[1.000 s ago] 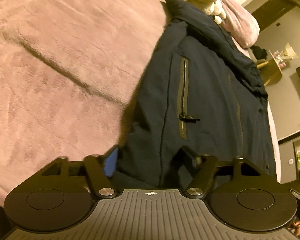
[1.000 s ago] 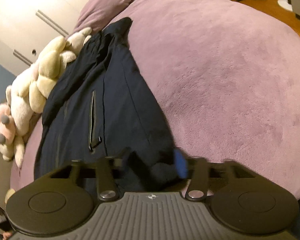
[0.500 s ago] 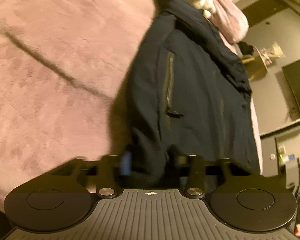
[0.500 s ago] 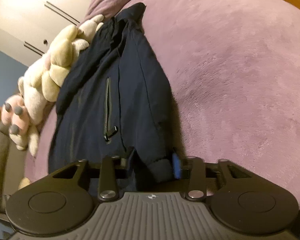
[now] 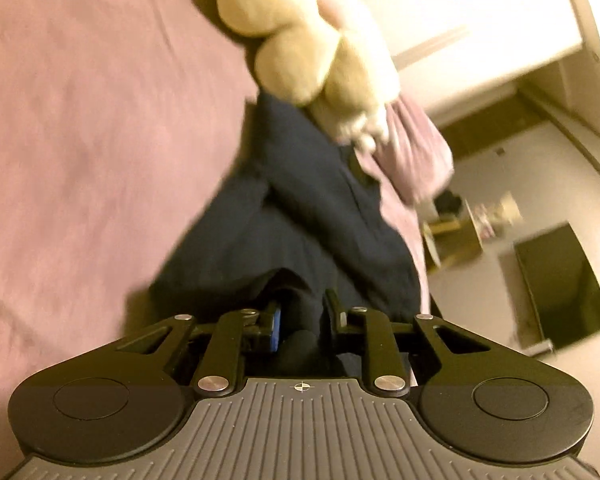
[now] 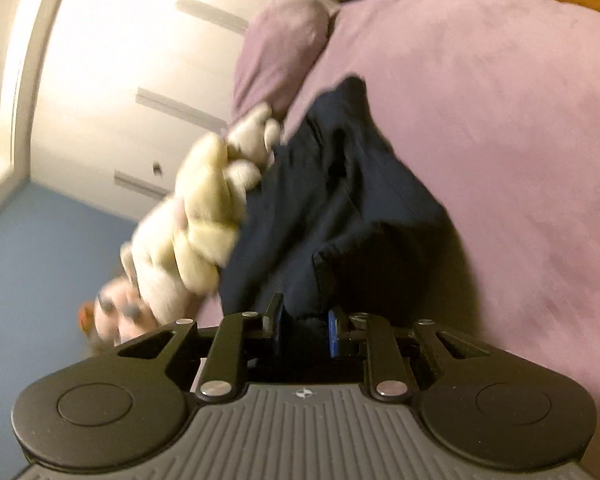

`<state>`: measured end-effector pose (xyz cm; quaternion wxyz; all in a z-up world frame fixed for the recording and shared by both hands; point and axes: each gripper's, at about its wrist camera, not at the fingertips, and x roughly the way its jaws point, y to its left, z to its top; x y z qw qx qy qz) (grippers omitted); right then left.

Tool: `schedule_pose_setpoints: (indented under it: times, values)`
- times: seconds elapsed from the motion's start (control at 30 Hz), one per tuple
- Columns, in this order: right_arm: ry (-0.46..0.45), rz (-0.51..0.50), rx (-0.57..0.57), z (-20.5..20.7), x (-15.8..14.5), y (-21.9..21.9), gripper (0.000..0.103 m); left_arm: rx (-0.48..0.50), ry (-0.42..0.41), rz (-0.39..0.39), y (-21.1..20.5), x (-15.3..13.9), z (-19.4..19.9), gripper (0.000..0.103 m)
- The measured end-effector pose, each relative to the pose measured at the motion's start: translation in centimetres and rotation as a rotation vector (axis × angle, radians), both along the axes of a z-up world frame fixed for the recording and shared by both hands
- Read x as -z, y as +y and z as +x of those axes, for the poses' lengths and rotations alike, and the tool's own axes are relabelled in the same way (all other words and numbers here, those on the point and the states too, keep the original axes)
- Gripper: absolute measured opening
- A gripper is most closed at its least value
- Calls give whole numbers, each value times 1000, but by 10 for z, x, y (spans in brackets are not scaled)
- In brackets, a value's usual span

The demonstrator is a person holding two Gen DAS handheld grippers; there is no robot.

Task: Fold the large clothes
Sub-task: 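Grasp the jacket hem with the right tool while the left tool grasps it too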

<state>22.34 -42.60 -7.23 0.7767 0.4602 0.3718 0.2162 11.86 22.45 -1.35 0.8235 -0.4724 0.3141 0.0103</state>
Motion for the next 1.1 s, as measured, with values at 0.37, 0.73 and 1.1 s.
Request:
schedule_pose_setpoints:
  times: [0.37, 0.73, 1.1]
  values:
    - [197, -86, 208, 141, 21, 58, 22, -161, 213, -47, 26, 76, 114, 25]
    - [220, -162, 129, 169, 62, 68, 32, -178, 83, -75, 43, 66, 96, 46]
    - [-128, -478, 51, 119, 7, 53, 84, 46, 42, 354, 9, 35, 90, 93]
